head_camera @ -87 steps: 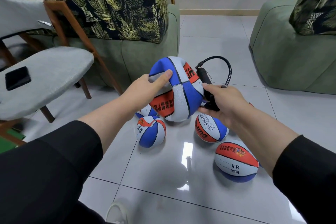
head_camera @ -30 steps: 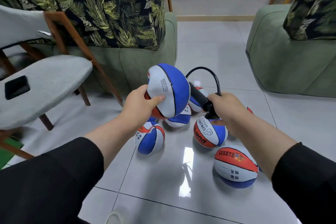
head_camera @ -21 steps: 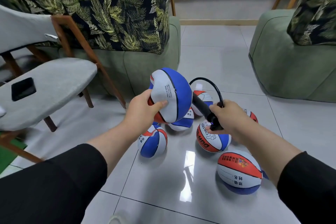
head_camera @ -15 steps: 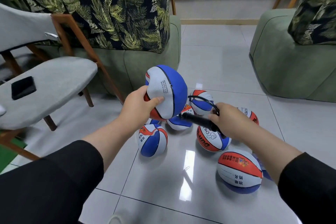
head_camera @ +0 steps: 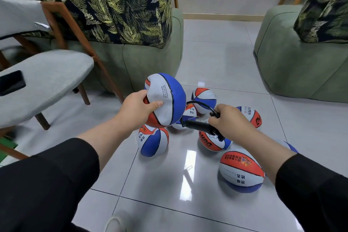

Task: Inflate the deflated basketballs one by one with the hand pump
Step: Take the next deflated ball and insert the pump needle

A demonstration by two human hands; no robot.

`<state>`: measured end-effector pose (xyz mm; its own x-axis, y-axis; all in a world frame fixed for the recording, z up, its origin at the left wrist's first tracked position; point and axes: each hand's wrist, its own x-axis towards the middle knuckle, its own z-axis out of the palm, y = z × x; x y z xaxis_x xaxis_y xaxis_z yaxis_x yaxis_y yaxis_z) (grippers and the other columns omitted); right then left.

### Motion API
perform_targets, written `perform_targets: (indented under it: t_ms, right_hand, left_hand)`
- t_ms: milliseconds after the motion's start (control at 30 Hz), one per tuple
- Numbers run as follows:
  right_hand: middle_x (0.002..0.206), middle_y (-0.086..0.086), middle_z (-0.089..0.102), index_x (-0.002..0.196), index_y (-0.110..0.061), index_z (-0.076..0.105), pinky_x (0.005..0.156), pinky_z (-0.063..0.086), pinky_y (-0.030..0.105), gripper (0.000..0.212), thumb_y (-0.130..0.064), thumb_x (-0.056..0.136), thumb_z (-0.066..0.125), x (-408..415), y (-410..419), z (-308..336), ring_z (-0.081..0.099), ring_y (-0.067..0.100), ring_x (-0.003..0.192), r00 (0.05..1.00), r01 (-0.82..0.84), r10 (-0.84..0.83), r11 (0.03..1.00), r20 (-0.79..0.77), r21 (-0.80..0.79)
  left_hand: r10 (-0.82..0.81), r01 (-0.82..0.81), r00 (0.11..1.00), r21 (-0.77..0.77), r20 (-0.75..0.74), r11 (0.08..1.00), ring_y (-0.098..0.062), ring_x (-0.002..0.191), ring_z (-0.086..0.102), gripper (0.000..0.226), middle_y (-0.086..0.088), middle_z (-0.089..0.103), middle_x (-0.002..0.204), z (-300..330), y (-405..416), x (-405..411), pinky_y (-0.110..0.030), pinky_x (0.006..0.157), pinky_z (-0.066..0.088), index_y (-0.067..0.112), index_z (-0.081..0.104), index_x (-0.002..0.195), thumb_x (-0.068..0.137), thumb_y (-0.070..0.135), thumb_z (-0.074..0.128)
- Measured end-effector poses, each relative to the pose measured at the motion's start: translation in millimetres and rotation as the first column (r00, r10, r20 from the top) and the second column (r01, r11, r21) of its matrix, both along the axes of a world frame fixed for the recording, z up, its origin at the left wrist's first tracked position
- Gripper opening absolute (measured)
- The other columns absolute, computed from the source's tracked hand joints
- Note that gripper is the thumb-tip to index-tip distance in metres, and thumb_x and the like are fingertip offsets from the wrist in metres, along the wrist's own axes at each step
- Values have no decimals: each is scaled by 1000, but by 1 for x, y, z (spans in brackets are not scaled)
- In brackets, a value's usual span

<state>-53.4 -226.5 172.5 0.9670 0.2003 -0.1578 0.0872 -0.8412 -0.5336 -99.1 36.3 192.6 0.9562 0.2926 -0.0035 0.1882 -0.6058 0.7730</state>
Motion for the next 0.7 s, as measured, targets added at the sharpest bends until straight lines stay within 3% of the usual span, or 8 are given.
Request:
perform_targets:
  t_ms: [167,267,400,500,600,700]
  right_hand:
    - [76,9,61,86,-14,58,52,37,29,14,-21,98,56,-2,2,-17,51,20,62,996,-87,89,989,12,-118]
    - [81,8,61,95,-10,64,50,32,29,18,-25,98,55,1,1,-46,51,22,67,984,-164,179,941,25,-296]
    - [103,2,47,114,-13,64,64,39,30,19,-24,101,56,-1,-1,-89,55,23,84,931,-348,364,842,-41,-412]
    - [108,2,44,121,-14,60,73,43,32,28,-26,96,65,-6,-4,-111,56,26,91,877,-456,476,783,-64,-424]
    - [117,7,48,129,-11,61,84,48,35,31,-11,100,51,-9,-7,-125,57,29,104,856,-479,514,754,-51,-448]
    - [122,11,49,131,-5,59,80,38,31,30,-14,105,46,-12,-13,-131,53,31,111,852,-491,522,764,-45,-418]
  left_hand:
    - [-23,25,997,17,-68,1000,-16,96,64,18,9,68,103,-11,-6,-3,-20,61,47,25,67,112,98,34,71]
    - [-11,19,993,63,-118,998,-22,100,64,26,2,69,106,-26,-9,-5,-33,77,52,20,68,115,97,38,70]
    - [-26,71,971,184,-239,980,-25,97,64,31,-2,69,104,-55,-11,-7,-39,78,56,18,66,114,97,44,69]
    - [-84,138,949,161,-304,977,-26,101,63,33,-3,70,109,-80,-15,-13,-43,89,55,19,67,119,96,42,70]
    - [-111,172,930,149,-351,974,-28,104,61,35,-5,68,109,-106,-23,-19,-37,88,51,15,68,119,94,38,73]
    - [-81,126,914,86,-398,988,-30,105,63,35,-7,71,110,-135,-31,-24,-39,92,52,12,68,117,94,37,73]
